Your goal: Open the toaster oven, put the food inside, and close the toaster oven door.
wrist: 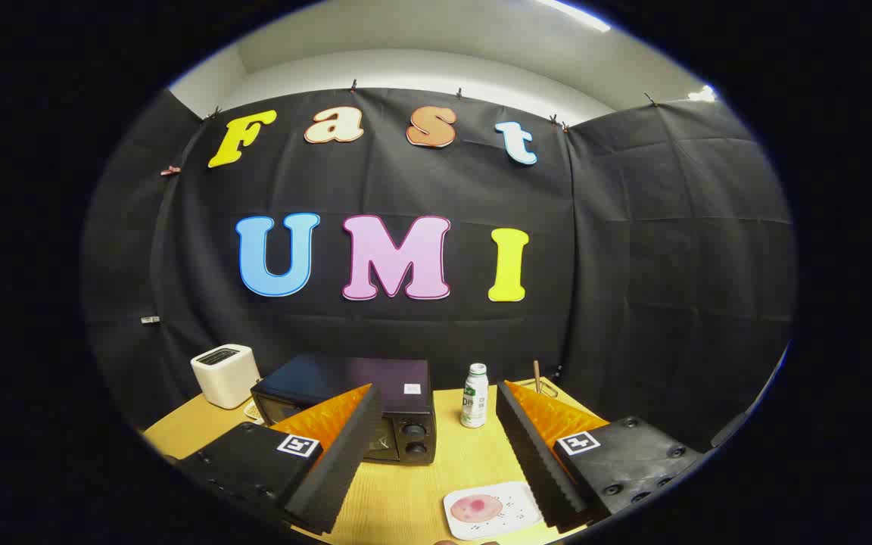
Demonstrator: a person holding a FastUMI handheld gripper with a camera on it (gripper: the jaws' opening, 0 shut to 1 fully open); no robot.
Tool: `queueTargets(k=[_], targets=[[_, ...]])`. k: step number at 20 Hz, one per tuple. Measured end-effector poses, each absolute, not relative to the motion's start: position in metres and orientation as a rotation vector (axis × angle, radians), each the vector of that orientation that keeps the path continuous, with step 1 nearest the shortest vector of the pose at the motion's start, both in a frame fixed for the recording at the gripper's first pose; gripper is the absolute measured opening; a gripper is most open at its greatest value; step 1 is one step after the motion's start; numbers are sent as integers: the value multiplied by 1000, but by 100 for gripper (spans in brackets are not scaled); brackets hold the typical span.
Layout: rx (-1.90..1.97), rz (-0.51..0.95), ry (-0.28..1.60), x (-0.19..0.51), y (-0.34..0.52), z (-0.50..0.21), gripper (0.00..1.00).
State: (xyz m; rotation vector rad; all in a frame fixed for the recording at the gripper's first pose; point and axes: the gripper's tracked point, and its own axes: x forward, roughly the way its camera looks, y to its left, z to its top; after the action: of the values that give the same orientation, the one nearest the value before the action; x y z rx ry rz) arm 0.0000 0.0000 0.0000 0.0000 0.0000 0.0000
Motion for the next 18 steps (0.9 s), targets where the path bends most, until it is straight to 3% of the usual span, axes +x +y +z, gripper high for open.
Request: queueTargets(k=[18], targets=[[-3, 7, 22, -10, -5, -11, 98]])
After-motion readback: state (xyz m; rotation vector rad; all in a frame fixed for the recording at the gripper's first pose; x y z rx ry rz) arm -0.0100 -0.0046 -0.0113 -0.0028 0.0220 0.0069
